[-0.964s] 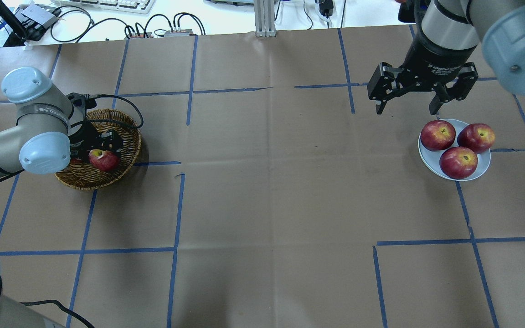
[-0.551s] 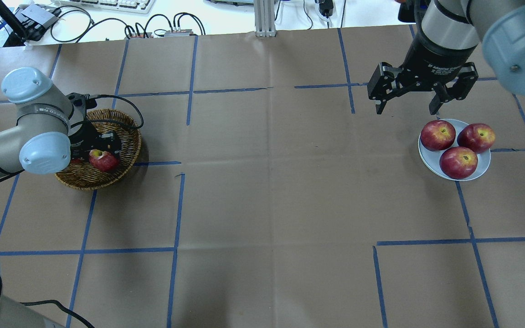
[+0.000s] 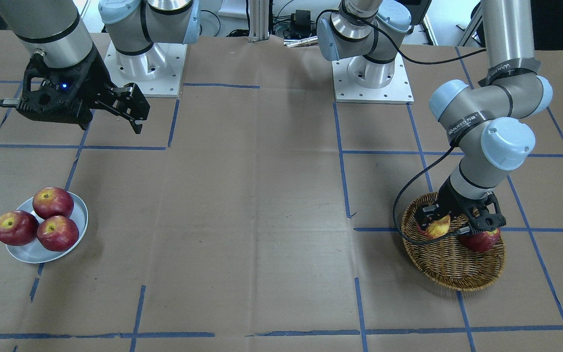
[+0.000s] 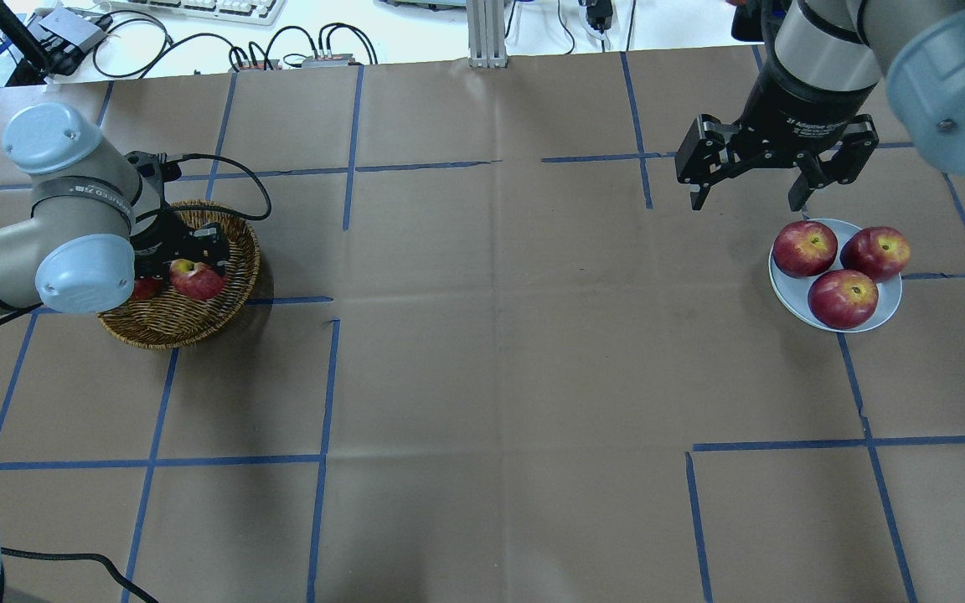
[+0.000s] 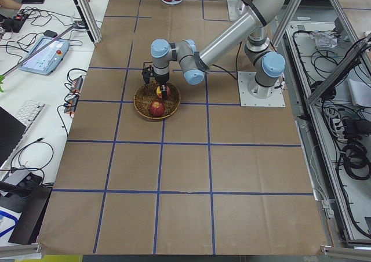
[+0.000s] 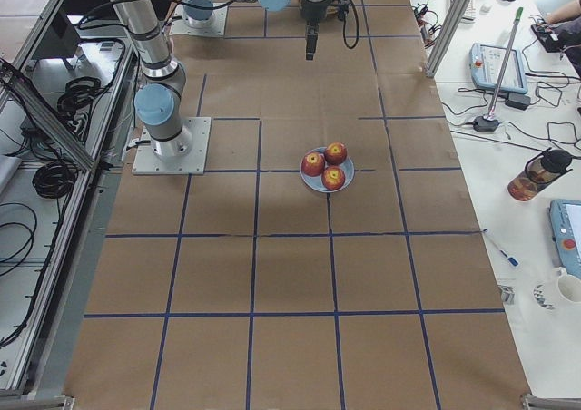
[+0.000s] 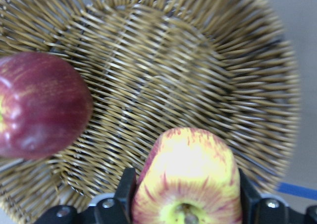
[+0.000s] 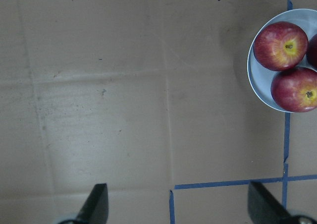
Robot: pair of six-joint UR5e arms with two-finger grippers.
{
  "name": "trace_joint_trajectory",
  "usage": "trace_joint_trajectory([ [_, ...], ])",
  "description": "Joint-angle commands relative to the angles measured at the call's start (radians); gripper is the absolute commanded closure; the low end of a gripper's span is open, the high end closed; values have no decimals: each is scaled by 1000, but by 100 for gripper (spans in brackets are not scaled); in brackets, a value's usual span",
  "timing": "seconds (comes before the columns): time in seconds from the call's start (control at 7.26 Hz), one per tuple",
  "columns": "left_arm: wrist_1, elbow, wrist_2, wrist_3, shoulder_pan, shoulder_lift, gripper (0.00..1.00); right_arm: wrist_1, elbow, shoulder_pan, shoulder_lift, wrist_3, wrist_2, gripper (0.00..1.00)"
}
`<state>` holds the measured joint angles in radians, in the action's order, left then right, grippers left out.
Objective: Transfer apple from basket to plate
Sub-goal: 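Carry the striped apple with the left gripper toward the table center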
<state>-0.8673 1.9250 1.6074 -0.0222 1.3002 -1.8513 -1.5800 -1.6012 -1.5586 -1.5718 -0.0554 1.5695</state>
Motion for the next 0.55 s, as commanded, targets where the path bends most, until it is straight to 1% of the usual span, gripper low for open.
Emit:
trace_joint_trajectory([
  [0.0, -79, -8, 5, 249, 181, 67, 31, 0, 0, 0, 1, 0, 0, 0],
  [0.14, -78, -14, 6, 362, 267, 58, 31, 0, 0, 0, -1, -1, 1, 0],
  [0.41, -79, -59, 2, 537, 414, 18, 31, 2, 0, 0, 1, -1, 1, 0],
])
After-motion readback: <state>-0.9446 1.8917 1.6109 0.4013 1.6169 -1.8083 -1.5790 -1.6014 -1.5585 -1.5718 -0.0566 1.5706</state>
